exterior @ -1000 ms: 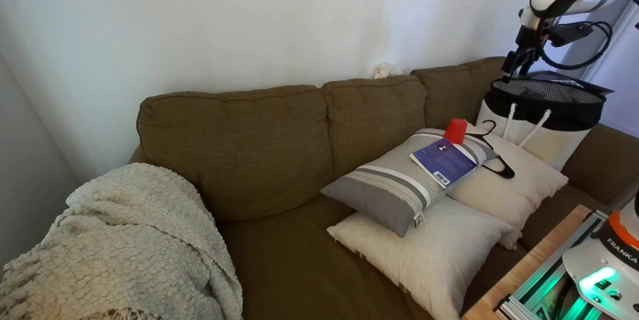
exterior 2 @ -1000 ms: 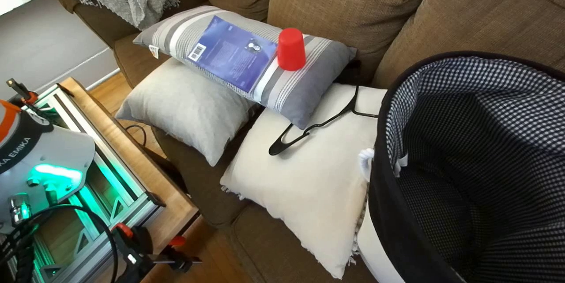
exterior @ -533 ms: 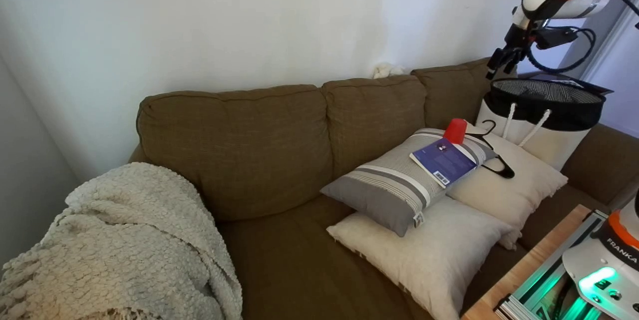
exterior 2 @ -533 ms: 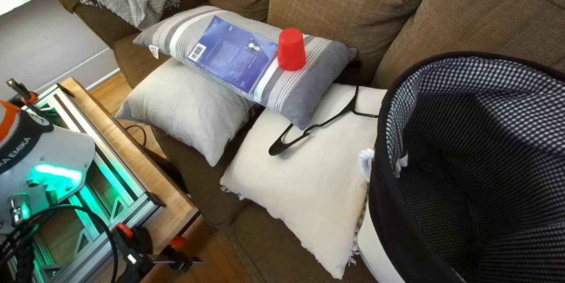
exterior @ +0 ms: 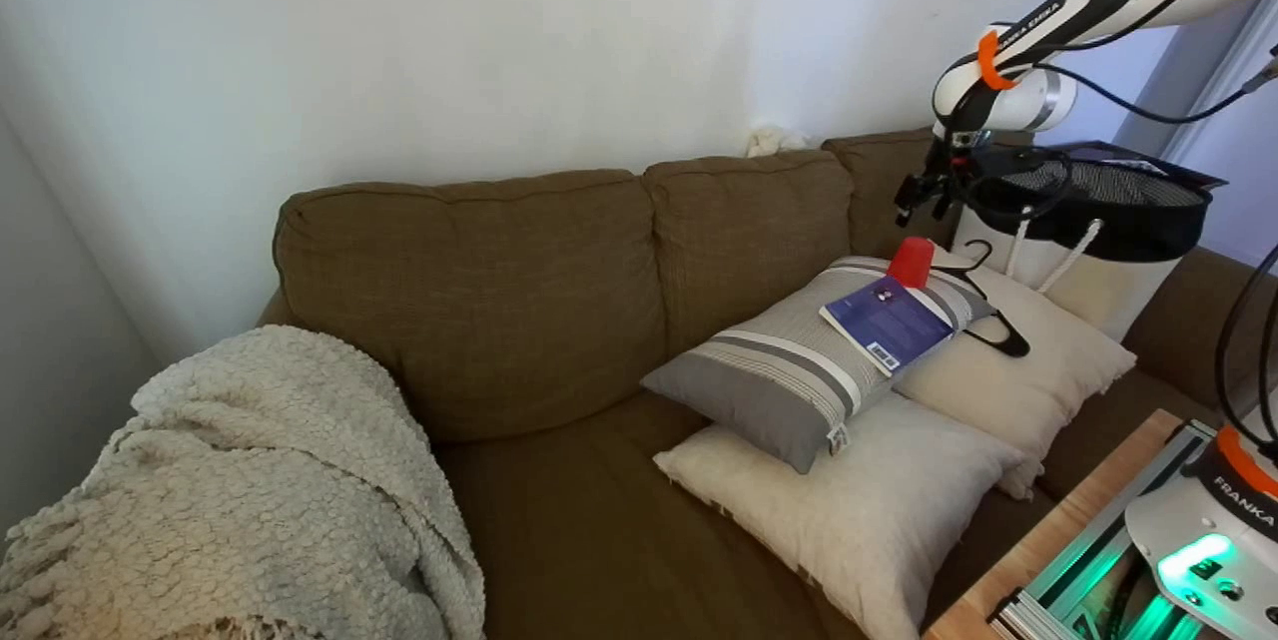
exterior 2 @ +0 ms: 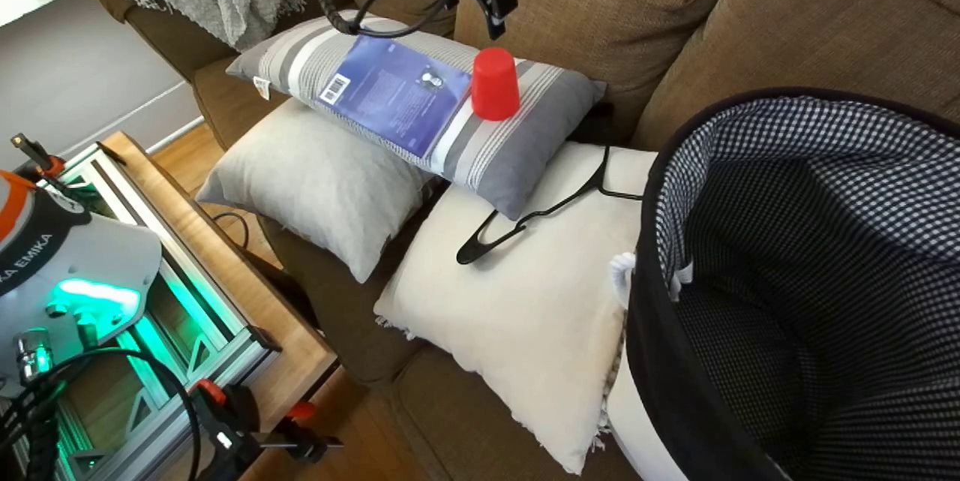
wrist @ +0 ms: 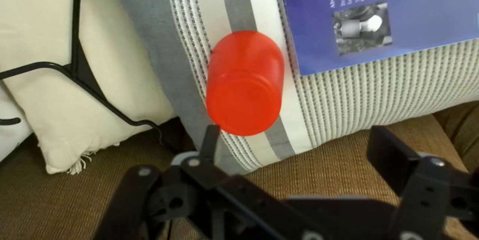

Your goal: Pick up the red cup and put it in the washing basket

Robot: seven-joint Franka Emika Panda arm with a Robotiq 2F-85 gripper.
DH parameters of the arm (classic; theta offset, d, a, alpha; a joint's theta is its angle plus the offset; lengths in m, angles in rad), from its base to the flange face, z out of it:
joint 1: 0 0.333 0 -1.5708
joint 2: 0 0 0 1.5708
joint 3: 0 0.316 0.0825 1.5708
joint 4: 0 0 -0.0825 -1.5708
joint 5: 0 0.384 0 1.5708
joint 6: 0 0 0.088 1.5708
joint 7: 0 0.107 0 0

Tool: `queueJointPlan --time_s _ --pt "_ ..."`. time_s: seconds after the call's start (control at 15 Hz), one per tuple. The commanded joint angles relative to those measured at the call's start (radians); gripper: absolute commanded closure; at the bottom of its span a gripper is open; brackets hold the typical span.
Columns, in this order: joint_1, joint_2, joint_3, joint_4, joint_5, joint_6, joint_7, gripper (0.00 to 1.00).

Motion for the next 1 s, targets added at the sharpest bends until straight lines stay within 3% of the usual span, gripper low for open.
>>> queueJointPlan --time_s 0.0,0.4,0.8,0.87,0.93 --pt "-0.028 0.116 0.007 0.113 -0.035 -0.031 0.109 0.00" --pt "-0.069 0.270 0.009 0.270 -0.037 -0.179 0.146 0.00" --pt "-0.123 0.363 0.056 0.384 -0.013 -0.328 0.080 0.00" --pt "-0.128 0.369 0.063 0.397 -0.012 -0.350 0.070 0.25" --pt "-0.129 0.381 0.067 0.412 -0.014 -0.362 0.067 0.26"
